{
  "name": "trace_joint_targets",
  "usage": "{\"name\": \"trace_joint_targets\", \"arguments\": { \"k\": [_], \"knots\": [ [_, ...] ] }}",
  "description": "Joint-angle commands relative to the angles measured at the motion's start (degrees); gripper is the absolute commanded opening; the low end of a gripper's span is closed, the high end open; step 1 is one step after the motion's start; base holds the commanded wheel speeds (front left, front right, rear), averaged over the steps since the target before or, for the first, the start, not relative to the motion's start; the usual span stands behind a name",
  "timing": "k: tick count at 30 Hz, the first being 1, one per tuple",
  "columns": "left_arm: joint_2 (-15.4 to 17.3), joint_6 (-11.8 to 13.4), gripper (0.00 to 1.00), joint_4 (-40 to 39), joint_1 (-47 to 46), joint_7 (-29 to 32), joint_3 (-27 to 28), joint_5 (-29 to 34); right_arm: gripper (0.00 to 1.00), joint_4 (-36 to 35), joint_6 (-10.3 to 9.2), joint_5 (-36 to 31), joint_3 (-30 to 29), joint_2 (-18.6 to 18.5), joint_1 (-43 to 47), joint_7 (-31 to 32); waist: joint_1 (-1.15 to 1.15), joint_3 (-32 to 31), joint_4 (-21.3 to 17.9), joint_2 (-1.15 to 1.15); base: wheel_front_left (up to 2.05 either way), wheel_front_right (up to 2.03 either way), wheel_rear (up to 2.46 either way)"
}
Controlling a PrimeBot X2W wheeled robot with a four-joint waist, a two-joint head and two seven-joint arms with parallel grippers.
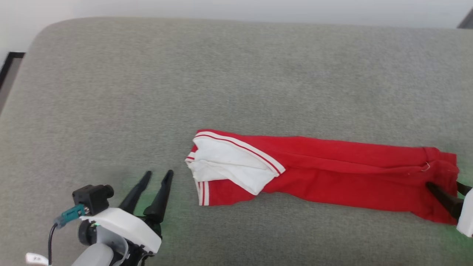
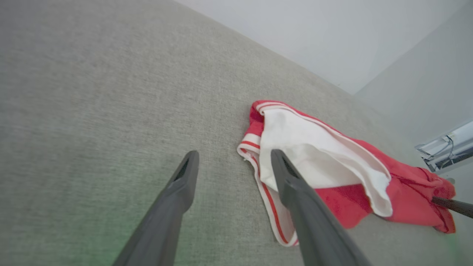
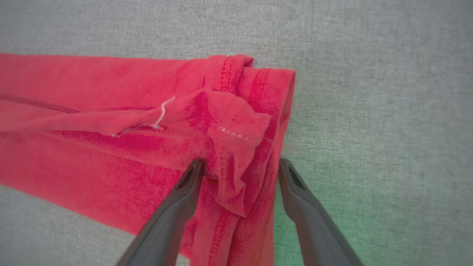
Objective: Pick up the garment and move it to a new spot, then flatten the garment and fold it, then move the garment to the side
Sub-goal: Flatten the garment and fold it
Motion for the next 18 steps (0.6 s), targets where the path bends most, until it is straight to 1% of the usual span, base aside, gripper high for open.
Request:
{"name": "trace_joint_targets", "arguments": {
  "k": [1, 5, 8, 11, 13, 16, 17, 18],
  "knots": [
    [-1.07, 0.3, 1.0, -0.29, 1.55, -0.33, 2.98, 3.98, 1.0, 1.11, -0.01, 0.62, -0.43, 0.13, -0.59, 0.58, 0.0, -0.57, 1.07, 0.0, 0.0, 0.0, 0.0],
    [-4.85, 0.76, 1.0, -1.71, 5.28, -0.32, 10.72, 15.11, 1.0, 3.52, -0.01, 1.66, -0.82, 0.59, -1.24, 1.62, 0.0, -0.94, 2.18, 0.0, 0.0, 0.0, 0.0],
    [-7.6, 0.14, 1.0, -3.08, 7.34, -0.31, 16.55, 22.31, 1.0, 5.18, -0.01, 2.33, -1.45, 1.2, -1.69, 2.19, 0.0, -1.1, 2.77, 0.0, 0.0, 0.0, 0.0],
    [-10.87, -0.81, 1.0, -4.67, 9.26, -0.31, 21.84, 28.06, 1.0, 6.46, -0.01, 2.23, -1.24, 1.51, -2.05, 2.81, 0.0, -1.25, 3.05, 0.0, 0.0, 0.0, 0.0],
    [-11.64, -1.19, 1.0, -5.93, 9.86, -0.31, 24.47, 33.15, 1.0, 7.2, -0.01, 2.1, -1.0, 1.92, -2.32, 3.34, 0.0, -1.24, 3.15, 0.0, 0.0, 0.0, 0.0],
    [-13.75, -1.65, 1.0, -8.22, 11.14, -0.32, 27.69, 39.65, 1.0, 8.65, -0.01, 1.8, -0.6, 2.64, -2.72, 4.11, 0.0, -1.16, 3.11, 0.0, 0.0, 0.0, 0.0],
    [-14.57, -1.86, 1.0, -9.04, 11.39, -0.32, 28.65, 41.35, 0.98, 9.22, -0.01, 1.73, -0.36, 2.94, -2.96, 4.62, 0.0, -1.08, 3.05, 0.0, 0.0, 0.0, 0.0],
    [-15.13, -2.01, 1.0, -10.22, 11.53, -0.33, 29.64, 42.86, 0.71, 9.74, -0.01, 1.58, -0.1, 3.31, -3.07, 5.03, 0.0, -1.0, 3.01, 0.0, 0.0, 0.0, 0.0]
  ]
}}
